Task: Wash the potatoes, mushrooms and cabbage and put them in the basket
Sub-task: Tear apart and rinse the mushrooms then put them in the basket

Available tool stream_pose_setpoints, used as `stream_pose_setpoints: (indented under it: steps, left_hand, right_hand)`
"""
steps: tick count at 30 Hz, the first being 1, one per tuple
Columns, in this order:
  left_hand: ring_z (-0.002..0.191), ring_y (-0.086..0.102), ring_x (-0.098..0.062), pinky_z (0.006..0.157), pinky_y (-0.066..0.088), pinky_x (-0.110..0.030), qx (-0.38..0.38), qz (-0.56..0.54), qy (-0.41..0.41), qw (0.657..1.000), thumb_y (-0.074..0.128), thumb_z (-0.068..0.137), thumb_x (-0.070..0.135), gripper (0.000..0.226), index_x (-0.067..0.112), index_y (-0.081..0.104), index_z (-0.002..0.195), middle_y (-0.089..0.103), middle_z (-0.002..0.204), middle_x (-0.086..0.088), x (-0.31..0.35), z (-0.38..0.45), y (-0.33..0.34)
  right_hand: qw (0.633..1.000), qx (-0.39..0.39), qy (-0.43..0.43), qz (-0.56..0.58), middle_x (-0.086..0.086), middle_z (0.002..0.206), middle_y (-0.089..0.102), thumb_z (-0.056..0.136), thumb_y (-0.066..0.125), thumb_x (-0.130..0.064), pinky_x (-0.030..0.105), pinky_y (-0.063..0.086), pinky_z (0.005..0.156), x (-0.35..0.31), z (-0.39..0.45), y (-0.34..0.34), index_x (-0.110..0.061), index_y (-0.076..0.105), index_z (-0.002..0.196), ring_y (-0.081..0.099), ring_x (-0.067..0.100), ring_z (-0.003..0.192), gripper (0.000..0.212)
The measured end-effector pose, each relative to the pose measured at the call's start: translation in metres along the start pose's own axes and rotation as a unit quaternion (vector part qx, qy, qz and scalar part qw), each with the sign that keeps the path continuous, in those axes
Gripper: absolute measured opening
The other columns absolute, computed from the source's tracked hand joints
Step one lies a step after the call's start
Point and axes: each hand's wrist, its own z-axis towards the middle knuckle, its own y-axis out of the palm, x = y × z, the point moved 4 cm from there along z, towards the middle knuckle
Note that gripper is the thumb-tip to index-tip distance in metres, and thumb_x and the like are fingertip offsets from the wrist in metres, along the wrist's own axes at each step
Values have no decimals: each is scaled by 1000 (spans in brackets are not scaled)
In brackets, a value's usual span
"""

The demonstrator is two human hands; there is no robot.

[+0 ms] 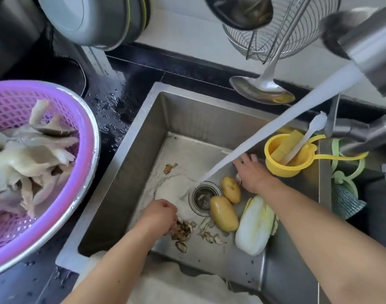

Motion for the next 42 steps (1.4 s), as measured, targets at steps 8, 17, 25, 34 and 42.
stream_pose_setpoints:
  steps: [8,17,25,34,42]
  left_hand:
    - [85,72,-29,68,53,-32,13,50,54,997,51,104,17,18,12,68,98,75,100,-13,-2,0,-1]
    - [91,71,-28,80,58,-39,27,27,104,994,52,102,14,17,16,68,97,73,98,-8,8,-6,-1]
    - [81,70,-23,72,57,-37,-146,-342,47,927,54,105,30,23,15,71,103,72,94,-8,33,-18,8]
    - [64,74,-15,52,54,-23,-16,-239,102,965,45,106,8,27,4,72,108,76,94,-10,81,-5,28]
    - [100,77,-25,86,62,-42,-190,-162,85,965,50,107,33,31,19,76,115,80,108,-10,54,-6,35]
  right_hand:
    - [998,59,13,-19,12,142,51,100,59,-21,41,48,101,-4,-3,-6,-11,46,141,54,33,125,44]
    - [905,134,170,368,17,120,62,102,49,-11,48,55,92,-41,-36,-50,-7,62,118,62,38,110,21]
    - [372,-142,225,889,5,68,58,102,54,-8,23,44,51,-146,-102,-48,-4,68,103,48,12,56,14]
    - [520,-91,215,822,14,105,71,106,51,-9,48,63,84,-116,-105,-73,-3,65,117,69,22,80,19]
    - [647,-171,153,727,17,115,70,106,46,-50,49,63,87,-126,-107,-79,-14,60,118,72,34,104,41]
